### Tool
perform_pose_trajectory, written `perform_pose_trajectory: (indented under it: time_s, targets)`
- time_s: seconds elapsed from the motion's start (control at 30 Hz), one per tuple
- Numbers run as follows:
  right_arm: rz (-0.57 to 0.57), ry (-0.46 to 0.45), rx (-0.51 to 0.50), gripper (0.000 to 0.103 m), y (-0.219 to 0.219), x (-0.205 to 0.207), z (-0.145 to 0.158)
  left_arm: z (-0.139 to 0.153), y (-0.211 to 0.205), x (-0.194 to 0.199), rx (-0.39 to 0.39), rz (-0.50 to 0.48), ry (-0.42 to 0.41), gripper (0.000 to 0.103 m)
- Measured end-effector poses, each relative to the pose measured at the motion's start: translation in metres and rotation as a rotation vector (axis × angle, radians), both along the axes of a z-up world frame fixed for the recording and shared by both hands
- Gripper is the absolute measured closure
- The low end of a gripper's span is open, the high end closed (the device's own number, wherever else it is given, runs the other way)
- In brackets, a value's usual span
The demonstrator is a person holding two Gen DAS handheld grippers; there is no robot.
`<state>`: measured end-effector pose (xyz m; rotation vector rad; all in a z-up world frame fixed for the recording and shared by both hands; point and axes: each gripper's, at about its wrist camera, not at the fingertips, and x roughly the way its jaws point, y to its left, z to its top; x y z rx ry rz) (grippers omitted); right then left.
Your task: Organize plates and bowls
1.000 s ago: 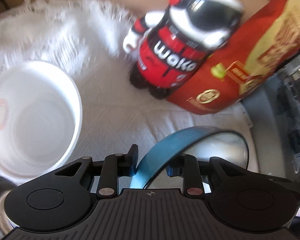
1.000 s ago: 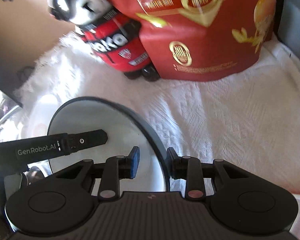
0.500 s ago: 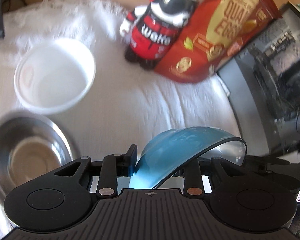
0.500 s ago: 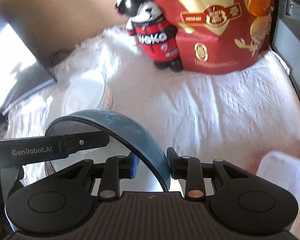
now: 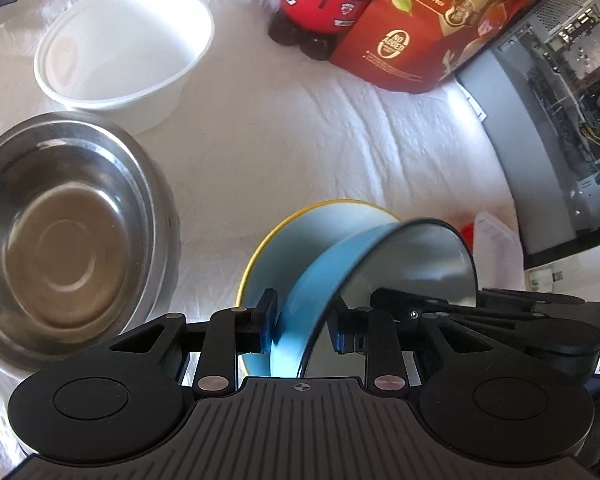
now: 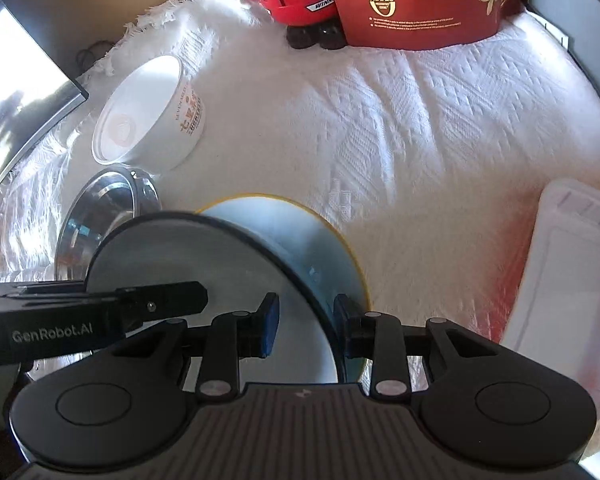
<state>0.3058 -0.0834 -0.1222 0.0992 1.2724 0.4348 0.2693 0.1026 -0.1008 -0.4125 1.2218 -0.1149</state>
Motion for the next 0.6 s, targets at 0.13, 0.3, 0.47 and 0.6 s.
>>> perform_pose_trajectory:
  time_s: [0.13, 0.3, 0.47, 0.6]
  targets:
    - [0.000, -0.001, 0.003, 0.072, 0.003, 0.003, -0.005, -0.001, 0.004, 0.002, 0.006, 0.019, 0.006, 0.075]
    - [-0.005, 0.025, 0.024, 0.072, 0.004, 0.010, -0.013, -0.002, 0.012, 0.004, -0.015, 0.039, 0.008, 0.076]
    - [0.016, 0.024, 0.017, 0.072, 0.009, 0.012, -0.013, 0.001, 0.013, 0.005, -0.013, 0.041, 0.000, 0.078]
    - [0.037, 0.008, -0.005, 0.072, 0.012, 0.012, -0.010, 0.006, 0.014, 0.003, 0.000, 0.033, -0.009, 0.078]
